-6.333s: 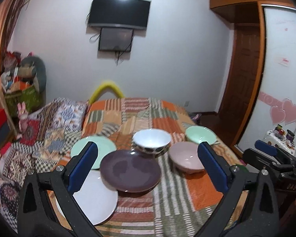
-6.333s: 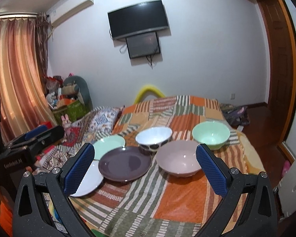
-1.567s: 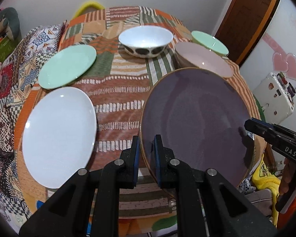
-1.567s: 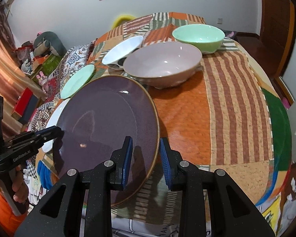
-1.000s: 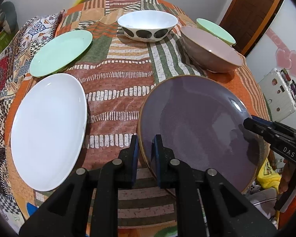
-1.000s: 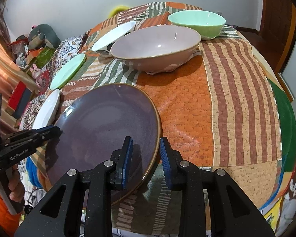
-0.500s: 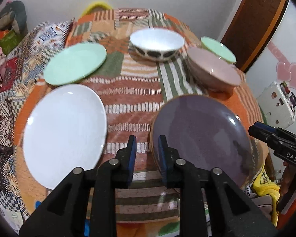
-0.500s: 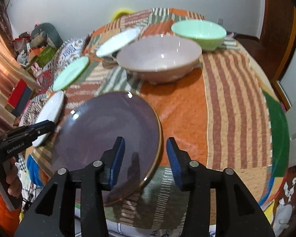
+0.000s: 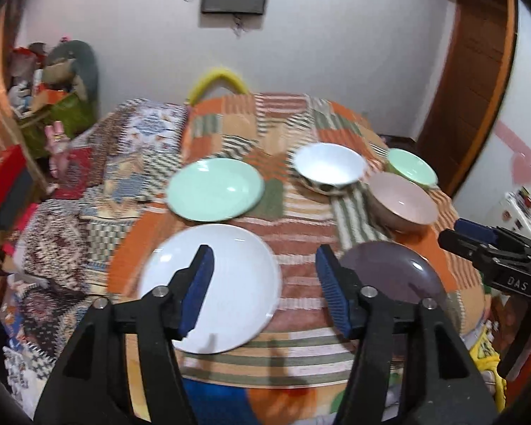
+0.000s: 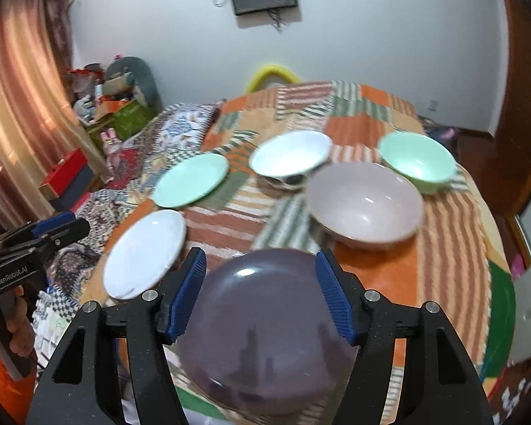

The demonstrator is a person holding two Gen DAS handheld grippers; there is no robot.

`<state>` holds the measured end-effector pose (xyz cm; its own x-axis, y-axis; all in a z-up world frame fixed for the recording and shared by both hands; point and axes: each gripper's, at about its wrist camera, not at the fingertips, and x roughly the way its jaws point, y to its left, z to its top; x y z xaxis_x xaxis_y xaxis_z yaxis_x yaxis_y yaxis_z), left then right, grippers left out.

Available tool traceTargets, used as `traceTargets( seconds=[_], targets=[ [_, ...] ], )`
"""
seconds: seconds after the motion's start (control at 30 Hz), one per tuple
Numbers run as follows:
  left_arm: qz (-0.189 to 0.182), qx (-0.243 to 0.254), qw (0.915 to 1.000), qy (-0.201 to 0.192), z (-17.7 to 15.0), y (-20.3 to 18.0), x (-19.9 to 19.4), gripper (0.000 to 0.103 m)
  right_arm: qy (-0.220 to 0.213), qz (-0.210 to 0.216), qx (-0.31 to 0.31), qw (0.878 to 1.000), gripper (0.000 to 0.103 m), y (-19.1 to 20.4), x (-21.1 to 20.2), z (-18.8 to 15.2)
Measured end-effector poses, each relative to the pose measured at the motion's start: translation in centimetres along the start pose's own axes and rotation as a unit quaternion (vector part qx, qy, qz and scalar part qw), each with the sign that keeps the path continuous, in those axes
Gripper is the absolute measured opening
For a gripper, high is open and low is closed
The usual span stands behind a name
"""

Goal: Organize plates and bowls

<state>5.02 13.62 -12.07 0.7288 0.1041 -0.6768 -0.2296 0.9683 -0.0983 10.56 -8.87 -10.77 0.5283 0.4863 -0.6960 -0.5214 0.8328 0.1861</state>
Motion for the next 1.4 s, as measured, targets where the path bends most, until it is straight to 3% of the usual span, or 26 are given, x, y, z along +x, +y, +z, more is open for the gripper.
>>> traceTargets(
  seconds=[0.43, 0.77, 1.03, 1.13, 1.4],
  targets=[
    [0.067, -0.058, 0.9958, 0.021, -3.2, 8.2, 1.1, 0.068, 0.031, 0.048, -0.051, 0.997, 0.061, 6.2, 5.1, 1.1],
    [0.078, -0.120, 0.9879, 0.061, -5.6, 14.0, 5.7, 0.068, 0.076, 0.050, -0.073, 0.993, 0.061, 9.3, 9.5, 0.8],
    [0.055, -0.154, 0.9832, 0.081, -6.2, 16.9, 9.0, 0.067, 0.102, 0.047, -0.071, 0.991, 0.061, 10.3, 12.4, 0.8],
    [0.044, -0.151, 0.9837, 0.088, -6.2, 17.1, 10.2, 0.060, 0.113, 0.048, -0.059, 0.991, 0.061, 10.3, 13.5, 0.7],
    [0.007, -0.156, 0.9812, 0.113, -6.8, 17.7, 13.1, 0.029, 0.145, 0.046, -0.058, 0.987, 0.059, 11.1, 16.0, 0.2]
  ],
)
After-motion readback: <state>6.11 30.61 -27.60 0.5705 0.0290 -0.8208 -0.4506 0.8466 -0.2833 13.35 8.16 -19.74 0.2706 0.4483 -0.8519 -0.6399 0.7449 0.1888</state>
